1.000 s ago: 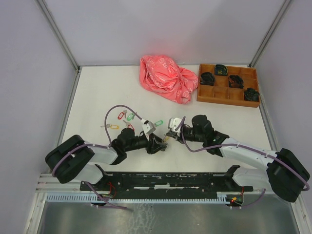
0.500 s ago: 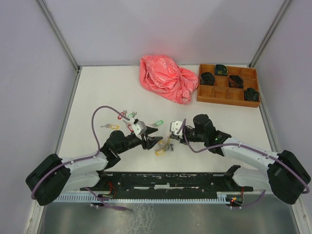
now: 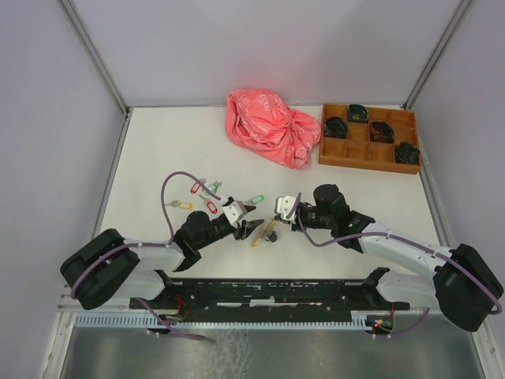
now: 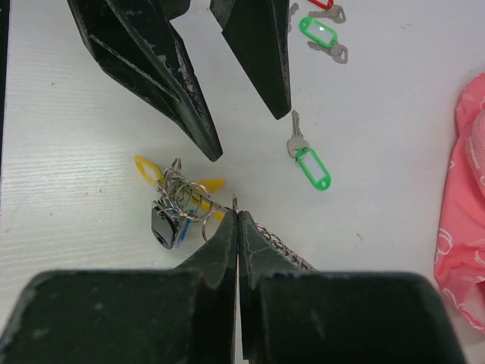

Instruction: Put the keys on the keyring

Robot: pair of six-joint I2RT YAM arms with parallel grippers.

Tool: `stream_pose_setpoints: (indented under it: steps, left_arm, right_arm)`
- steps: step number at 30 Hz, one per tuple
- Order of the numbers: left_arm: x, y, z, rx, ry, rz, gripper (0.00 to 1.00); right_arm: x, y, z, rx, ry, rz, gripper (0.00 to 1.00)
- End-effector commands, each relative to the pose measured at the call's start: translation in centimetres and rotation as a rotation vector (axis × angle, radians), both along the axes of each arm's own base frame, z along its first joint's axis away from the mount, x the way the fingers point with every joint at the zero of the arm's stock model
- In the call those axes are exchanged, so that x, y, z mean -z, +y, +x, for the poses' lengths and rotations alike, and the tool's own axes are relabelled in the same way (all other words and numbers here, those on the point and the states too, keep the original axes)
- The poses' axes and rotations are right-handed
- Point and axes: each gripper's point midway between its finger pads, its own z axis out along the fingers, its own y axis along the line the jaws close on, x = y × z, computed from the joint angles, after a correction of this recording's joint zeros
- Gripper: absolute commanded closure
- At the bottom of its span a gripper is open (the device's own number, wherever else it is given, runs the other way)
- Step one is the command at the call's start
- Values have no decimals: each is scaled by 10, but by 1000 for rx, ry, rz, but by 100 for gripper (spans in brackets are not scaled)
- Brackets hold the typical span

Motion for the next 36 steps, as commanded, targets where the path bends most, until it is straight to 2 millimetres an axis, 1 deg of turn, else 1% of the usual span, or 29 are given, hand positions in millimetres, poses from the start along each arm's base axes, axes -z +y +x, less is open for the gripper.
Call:
stream_pose_setpoints:
  steps: [1, 4, 6, 9, 14, 21, 27, 31, 36]
  left_arm:
    - [-31, -5, 11, -17, -191, -27, 45]
    - [-31, -9, 10, -6, -236, -5, 47]
    - [-31, -10, 11, -6, -259, 10, 47]
    - [-33, -12, 13, -22, -285, 14, 49]
    - [-45, -16, 14, -57, -343, -10, 56]
    - [-47, -27, 6, 10, -358, -25, 64]
    - [-41, -36, -2, 85, -341, 2, 65]
    - [-38, -41, 0, 94, -325, 11, 65]
    - [-39, -43, 2, 87, -324, 4, 66]
  right_arm:
    - [-50, 8, 15, 5, -162, 102, 99]
    - [-58, 6, 17, 1, -204, 96, 99]
    - [-59, 5, 18, 4, -218, 88, 99]
    - [-59, 5, 19, 2, -226, 79, 99]
    - [-55, 6, 23, 12, -224, 61, 99]
    - [-54, 8, 24, 11, -221, 58, 99]
    - [-55, 9, 23, 12, -219, 64, 99]
    - [-56, 10, 22, 9, -215, 70, 99]
    - [-58, 10, 20, 2, -215, 81, 99]
